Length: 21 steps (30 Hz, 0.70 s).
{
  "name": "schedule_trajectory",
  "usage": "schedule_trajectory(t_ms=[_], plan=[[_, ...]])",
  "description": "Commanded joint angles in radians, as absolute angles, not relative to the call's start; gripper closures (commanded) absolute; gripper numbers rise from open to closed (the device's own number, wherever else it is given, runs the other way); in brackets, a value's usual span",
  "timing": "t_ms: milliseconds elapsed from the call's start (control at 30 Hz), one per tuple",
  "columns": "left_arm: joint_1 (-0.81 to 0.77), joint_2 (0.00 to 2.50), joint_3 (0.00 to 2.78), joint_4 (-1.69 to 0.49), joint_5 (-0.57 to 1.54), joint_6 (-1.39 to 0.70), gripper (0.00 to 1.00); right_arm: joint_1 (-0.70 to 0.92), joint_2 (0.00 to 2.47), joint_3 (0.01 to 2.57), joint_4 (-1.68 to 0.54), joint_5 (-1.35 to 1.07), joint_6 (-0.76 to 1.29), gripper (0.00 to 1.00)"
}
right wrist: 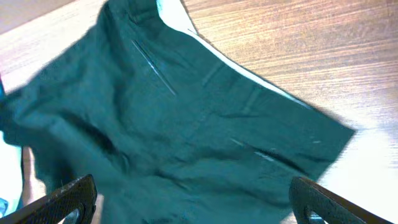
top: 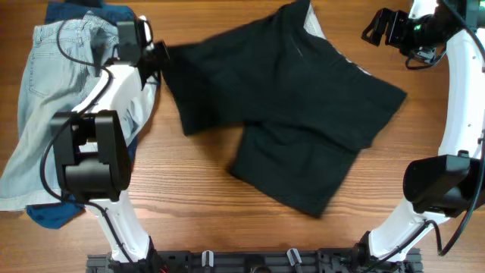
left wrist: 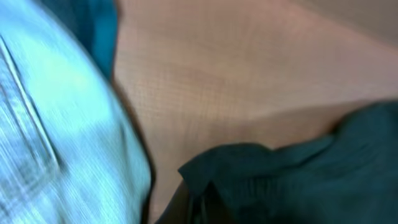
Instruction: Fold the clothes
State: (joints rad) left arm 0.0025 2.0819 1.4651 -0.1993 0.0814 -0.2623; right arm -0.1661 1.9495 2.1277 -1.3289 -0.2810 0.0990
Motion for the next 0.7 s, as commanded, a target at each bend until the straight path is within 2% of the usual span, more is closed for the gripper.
schedule_trajectory(t_ms=[0, 100, 167, 200, 267, 300, 400, 533, 600, 667], plan=[[0.009, 2.088, 1.554, -0.118, 0.043, -0.278, 0.96, -0.159, 1.954, 2.135, -1.341, -0.289, 0.079, 0.0], [0.009, 2.102, 1.582, -0.043, 0.022, -0.278, 0.96, -0.154, 1.954, 2.135, -1.348, -0.29, 0.079, 0.0], [0.01, 2.11, 1.6, -0.034, -0.004, -0.286, 0.9, -0.153, 1.954, 2.135, -1.354, -0.292, 0.08, 0.01], [0.012, 2.11, 1.608, -0.051, -0.006, -0.297, 0.71, -0.153, 1.954, 2.135, -1.356, -0.294, 0.081, 0.0], [0.013, 2.109, 1.649, -0.143, 0.018, -0.298, 0.11, -0.153, 1.954, 2.135, -1.357, -0.294, 0.081, 0.0], [0.013, 2.109, 1.678, -0.207, 0.035, -0.297, 0.0, -0.154, 1.954, 2.135, -1.356, -0.294, 0.081, 0.0], [0.013, 2.084, 1.748, -0.405, 0.098, -0.303, 0.0, -0.154, 1.954, 2.135, -1.355, -0.294, 0.081, 0.0], [0.007, 1.968, 1.802, -0.841, 0.253, -0.356, 0.0, -0.154, 1.954, 2.135, -1.349, -0.306, 0.081, 0.0], [-0.009, 1.912, 1.802, -1.028, 0.23, -0.348, 0.0, -0.154, 1.954, 2.135, -1.336, -0.316, 0.081, 0.0], [-0.023, 1.875, 1.802, -1.127, 0.2, -0.355, 0.0, -0.154, 1.954, 2.135, -1.328, -0.316, 0.082, 0.0]])
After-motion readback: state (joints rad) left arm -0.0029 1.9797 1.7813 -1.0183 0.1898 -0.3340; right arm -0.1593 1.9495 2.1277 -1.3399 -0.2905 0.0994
